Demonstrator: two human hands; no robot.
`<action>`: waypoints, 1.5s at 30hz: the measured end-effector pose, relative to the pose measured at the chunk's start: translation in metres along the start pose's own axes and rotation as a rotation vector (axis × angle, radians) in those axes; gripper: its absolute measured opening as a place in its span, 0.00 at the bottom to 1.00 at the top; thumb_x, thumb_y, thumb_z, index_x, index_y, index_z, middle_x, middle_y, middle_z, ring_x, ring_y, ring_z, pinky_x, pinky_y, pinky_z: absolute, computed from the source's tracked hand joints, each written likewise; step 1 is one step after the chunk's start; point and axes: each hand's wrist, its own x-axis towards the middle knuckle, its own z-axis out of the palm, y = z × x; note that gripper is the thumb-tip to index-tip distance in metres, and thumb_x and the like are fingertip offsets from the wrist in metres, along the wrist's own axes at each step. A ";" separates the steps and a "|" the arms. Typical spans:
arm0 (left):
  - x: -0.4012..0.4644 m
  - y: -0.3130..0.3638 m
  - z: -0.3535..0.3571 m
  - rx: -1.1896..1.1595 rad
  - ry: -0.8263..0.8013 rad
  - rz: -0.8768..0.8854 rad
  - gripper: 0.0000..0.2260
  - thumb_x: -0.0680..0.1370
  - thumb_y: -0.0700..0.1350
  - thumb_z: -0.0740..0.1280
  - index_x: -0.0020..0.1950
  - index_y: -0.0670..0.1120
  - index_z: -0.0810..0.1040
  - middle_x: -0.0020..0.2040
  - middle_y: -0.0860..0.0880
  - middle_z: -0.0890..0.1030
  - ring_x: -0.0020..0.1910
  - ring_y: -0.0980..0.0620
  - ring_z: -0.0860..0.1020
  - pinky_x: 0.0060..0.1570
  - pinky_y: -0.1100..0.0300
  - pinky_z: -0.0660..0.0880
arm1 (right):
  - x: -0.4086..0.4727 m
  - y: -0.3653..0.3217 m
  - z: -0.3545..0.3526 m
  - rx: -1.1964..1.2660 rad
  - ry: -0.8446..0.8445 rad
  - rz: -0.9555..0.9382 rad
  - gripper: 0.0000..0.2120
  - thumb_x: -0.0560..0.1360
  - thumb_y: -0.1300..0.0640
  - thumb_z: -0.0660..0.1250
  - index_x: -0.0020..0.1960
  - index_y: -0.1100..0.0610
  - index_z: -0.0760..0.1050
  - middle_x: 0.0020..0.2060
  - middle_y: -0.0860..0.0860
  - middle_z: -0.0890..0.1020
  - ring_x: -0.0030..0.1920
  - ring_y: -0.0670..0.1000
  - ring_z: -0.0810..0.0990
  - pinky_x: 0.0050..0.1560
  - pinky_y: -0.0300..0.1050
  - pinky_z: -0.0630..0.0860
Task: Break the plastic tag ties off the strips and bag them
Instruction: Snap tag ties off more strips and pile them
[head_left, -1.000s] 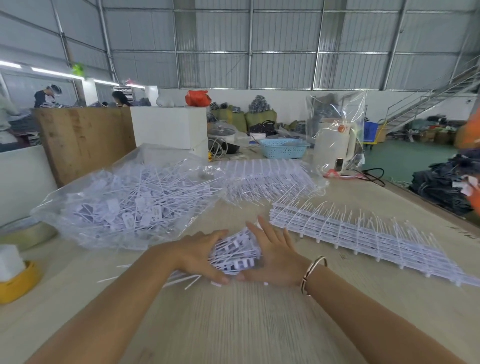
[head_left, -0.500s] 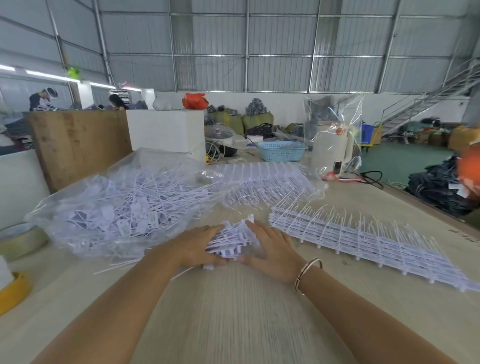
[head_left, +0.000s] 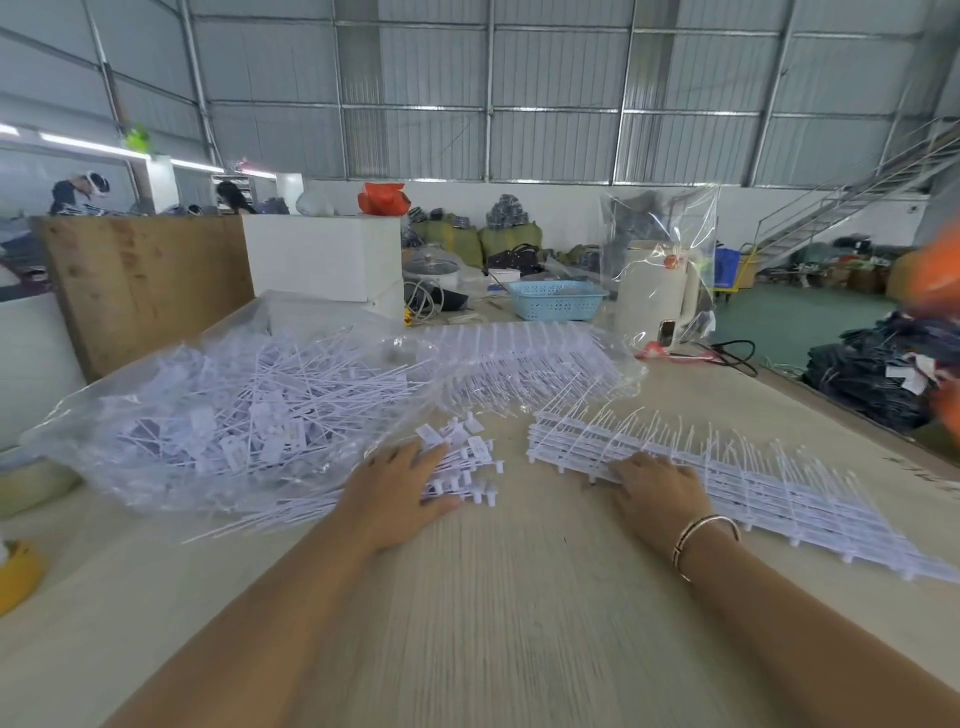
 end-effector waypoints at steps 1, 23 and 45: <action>0.000 -0.001 0.000 0.005 0.017 0.008 0.35 0.74 0.70 0.49 0.77 0.57 0.46 0.78 0.49 0.52 0.76 0.48 0.53 0.73 0.51 0.53 | 0.001 0.001 -0.001 -0.046 0.010 -0.010 0.17 0.78 0.54 0.55 0.66 0.48 0.69 0.64 0.49 0.73 0.64 0.52 0.70 0.63 0.49 0.64; -0.037 0.135 -0.043 -1.783 -0.052 -0.541 0.14 0.82 0.44 0.56 0.43 0.44 0.78 0.38 0.47 0.83 0.37 0.50 0.81 0.42 0.55 0.77 | -0.060 -0.082 -0.054 0.147 0.040 -0.260 0.12 0.77 0.57 0.57 0.58 0.59 0.69 0.56 0.55 0.69 0.51 0.59 0.77 0.45 0.50 0.72; -0.031 0.069 -0.074 -1.666 0.377 -0.673 0.13 0.81 0.43 0.51 0.43 0.42 0.72 0.39 0.40 0.78 0.35 0.43 0.79 0.36 0.52 0.78 | -0.041 0.006 -0.052 0.166 -0.272 -0.008 0.14 0.82 0.54 0.49 0.48 0.53 0.73 0.58 0.56 0.76 0.58 0.55 0.74 0.59 0.48 0.70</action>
